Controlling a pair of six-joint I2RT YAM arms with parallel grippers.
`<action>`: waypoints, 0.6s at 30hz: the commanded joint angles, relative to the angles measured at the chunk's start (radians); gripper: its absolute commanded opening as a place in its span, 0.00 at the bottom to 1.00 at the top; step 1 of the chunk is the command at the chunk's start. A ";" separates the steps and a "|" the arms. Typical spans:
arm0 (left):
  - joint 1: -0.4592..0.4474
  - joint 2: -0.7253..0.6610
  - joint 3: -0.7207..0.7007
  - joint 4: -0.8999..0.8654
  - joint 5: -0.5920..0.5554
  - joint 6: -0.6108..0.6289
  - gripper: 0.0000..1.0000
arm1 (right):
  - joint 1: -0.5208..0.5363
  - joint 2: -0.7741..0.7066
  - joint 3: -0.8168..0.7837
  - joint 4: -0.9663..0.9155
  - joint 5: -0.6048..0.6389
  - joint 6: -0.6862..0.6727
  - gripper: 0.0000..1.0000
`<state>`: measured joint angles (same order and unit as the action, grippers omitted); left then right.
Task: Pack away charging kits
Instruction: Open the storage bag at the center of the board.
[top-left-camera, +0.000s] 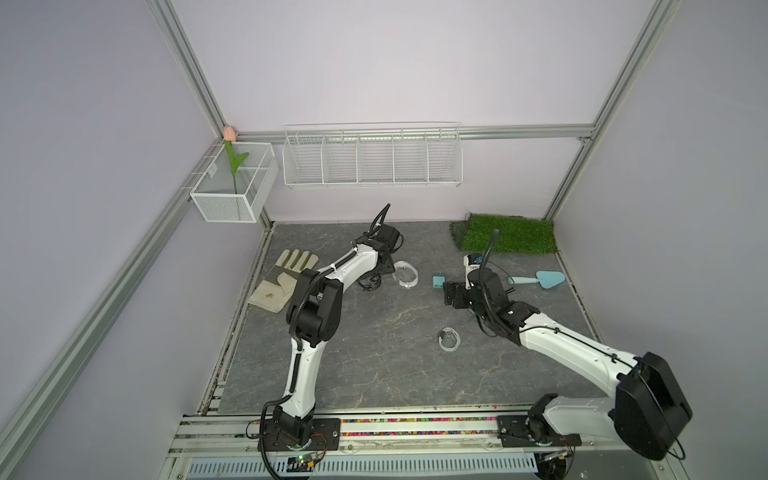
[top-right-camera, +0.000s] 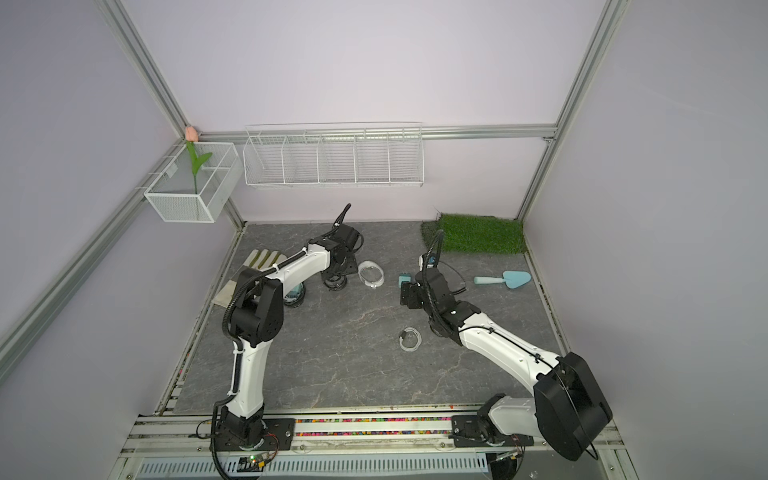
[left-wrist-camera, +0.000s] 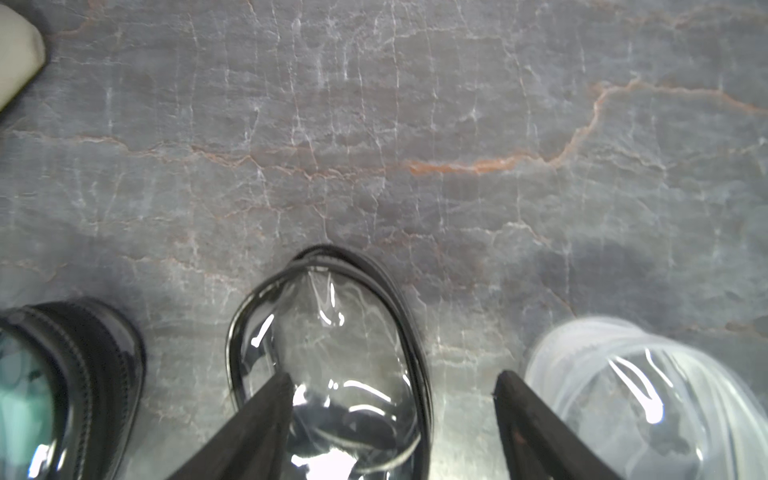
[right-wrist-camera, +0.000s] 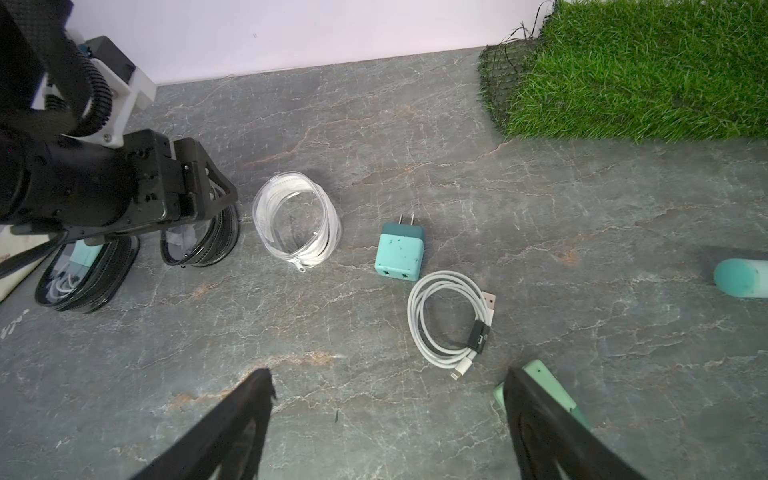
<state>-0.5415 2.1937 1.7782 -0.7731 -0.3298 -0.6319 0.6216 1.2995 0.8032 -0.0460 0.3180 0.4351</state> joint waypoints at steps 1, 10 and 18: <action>-0.003 -0.013 0.039 -0.090 -0.078 0.000 0.77 | -0.005 0.001 -0.025 0.003 0.011 0.020 0.89; -0.002 0.057 0.089 -0.137 -0.105 -0.002 0.68 | -0.006 0.010 -0.023 0.002 0.001 0.022 0.89; -0.002 0.118 0.160 -0.173 -0.094 0.006 0.64 | -0.003 0.006 -0.022 0.003 -0.007 0.025 0.89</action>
<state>-0.5453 2.2833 1.9041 -0.8928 -0.4072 -0.6331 0.6216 1.3010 0.7906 -0.0460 0.3168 0.4419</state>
